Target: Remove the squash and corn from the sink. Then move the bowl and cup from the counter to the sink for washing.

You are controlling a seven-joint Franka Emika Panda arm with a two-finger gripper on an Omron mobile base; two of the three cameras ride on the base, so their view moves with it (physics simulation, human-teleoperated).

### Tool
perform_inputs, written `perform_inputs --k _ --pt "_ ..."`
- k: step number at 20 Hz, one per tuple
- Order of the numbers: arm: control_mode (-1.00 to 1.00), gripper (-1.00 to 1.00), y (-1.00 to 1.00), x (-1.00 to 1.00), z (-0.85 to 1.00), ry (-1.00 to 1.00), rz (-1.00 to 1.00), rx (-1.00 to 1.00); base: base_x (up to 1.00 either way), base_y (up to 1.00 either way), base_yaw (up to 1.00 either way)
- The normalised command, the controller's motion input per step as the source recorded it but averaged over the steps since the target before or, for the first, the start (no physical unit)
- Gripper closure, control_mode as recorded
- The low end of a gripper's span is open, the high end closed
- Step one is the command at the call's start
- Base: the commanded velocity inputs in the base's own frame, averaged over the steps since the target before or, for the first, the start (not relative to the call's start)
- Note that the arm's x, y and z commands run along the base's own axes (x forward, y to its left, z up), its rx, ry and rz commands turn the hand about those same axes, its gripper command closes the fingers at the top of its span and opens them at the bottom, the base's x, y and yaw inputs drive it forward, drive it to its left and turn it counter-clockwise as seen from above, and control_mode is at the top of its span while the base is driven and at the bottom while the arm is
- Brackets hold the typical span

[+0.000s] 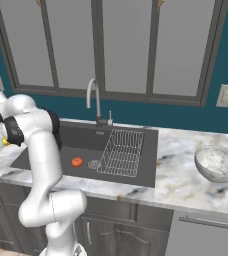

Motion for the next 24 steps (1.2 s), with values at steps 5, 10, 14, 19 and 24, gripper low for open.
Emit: perform_inputs --k 5,10,14,19,24 --pt "-1.00 -1.00 -0.25 -0.16 0.22 -0.05 0.00 0.00 0.00 0.00 0.00" --pt "-1.00 -1.00 -0.27 -0.20 0.20 -0.12 0.04 0.00 0.00 0.00 0.00" --pt "-1.00 -1.00 -0.28 -0.19 0.17 -0.14 0.09 0.00 0.00 0.00 0.00" --pt "-1.00 -1.00 -0.29 -0.13 0.14 -0.09 0.12 0.00 0.00 0.00 0.00" --pt "-1.00 -1.00 -0.27 -0.02 0.20 0.00 0.09 0.00 0.00 0.00 0.00"
